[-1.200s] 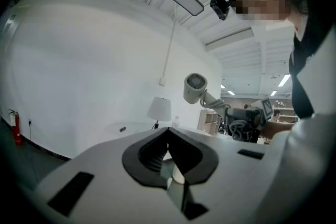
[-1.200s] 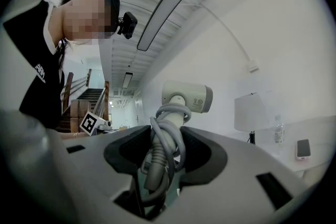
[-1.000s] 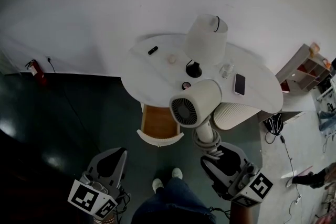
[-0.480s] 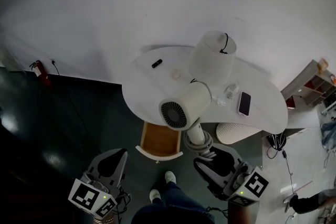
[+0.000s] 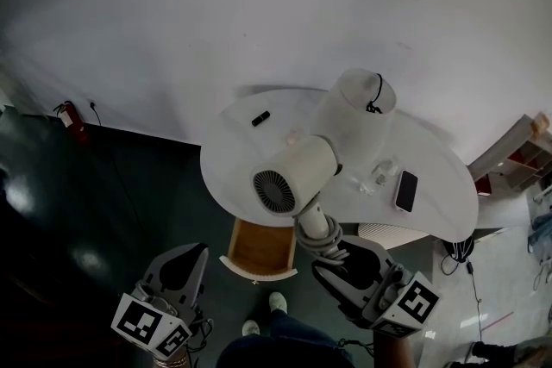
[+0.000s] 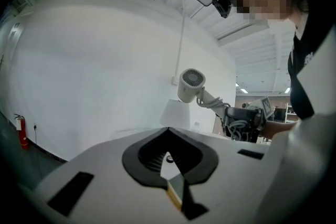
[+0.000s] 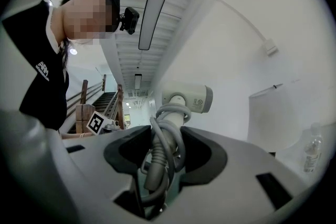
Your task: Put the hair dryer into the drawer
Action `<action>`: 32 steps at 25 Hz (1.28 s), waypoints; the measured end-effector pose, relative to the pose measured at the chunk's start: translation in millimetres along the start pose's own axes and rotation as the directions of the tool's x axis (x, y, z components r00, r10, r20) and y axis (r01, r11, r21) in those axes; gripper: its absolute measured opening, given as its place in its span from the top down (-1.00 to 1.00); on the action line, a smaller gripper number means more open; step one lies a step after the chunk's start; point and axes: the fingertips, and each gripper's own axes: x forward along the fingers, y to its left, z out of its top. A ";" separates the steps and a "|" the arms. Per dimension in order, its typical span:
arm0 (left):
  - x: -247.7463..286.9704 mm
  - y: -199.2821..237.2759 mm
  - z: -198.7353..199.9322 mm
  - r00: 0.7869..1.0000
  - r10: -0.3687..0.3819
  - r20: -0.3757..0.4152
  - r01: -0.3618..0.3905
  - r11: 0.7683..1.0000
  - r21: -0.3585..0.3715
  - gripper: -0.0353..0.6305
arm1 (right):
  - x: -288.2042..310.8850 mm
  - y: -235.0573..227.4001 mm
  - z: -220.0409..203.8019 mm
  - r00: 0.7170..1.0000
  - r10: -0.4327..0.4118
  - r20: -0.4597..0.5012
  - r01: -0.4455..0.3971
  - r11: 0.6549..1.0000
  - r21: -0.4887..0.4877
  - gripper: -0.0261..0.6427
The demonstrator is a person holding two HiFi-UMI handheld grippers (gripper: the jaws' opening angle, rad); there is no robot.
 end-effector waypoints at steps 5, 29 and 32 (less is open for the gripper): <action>14.4 0.7 2.5 1.000 0.025 0.001 -0.025 1.000 -0.003 0.85 | 2.6 -18.1 -1.5 1.000 0.022 -0.018 -0.022 1.000 0.010 0.34; 76.3 30.7 -1.3 0.998 -0.033 -0.047 0.031 0.998 -0.050 0.85 | 24.8 -56.4 -29.5 0.992 0.006 -0.126 0.000 0.999 0.051 0.34; 89.0 42.7 2.3 0.995 -0.073 -0.061 0.070 0.996 -0.054 0.85 | 35.3 -59.9 -30.9 0.989 -0.008 -0.146 0.014 0.999 0.039 0.34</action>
